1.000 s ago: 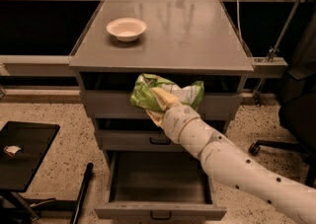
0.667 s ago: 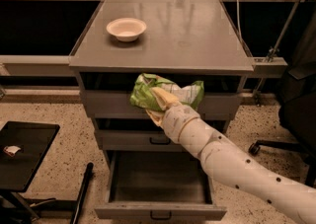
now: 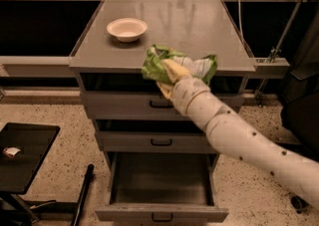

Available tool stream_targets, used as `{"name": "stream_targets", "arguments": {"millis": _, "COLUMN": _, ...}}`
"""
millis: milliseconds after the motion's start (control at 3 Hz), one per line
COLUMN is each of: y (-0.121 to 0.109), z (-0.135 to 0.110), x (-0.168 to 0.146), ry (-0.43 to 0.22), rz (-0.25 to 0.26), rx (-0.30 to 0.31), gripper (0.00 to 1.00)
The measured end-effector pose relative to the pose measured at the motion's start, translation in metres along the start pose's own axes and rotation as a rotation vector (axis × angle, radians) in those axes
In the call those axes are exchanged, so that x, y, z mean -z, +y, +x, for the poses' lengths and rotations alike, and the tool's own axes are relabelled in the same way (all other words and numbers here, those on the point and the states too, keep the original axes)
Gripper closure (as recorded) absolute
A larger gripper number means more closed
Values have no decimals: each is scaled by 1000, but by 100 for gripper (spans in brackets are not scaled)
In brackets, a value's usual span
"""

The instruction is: Pick green rice chip bag from bottom drawer and place on counter

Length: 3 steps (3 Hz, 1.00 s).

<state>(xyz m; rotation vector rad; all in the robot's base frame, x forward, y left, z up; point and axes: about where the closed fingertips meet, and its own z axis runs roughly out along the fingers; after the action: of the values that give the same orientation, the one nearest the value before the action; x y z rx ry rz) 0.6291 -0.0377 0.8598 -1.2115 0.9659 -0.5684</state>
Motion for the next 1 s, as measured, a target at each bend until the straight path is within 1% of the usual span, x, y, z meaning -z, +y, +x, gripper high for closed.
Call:
{"name": "stream_targets", "arguments": {"millis": 333, "y": -69, "z": 19, "x": -21, "ry": 43, "rz": 62, "rx": 103, "gripper": 100}}
{"name": "stream_targets", "arguments": {"millis": 667, "y": -129, "z": 26, "x": -43, "ry": 66, "rz": 67, "rx": 193, "gripper": 100}}
{"name": "stream_targets", "arguments": {"millis": 1000, "y": -185, "z": 13, "x": -78, "ry": 34, "rz": 33, "rx": 198, "gripper": 100}}
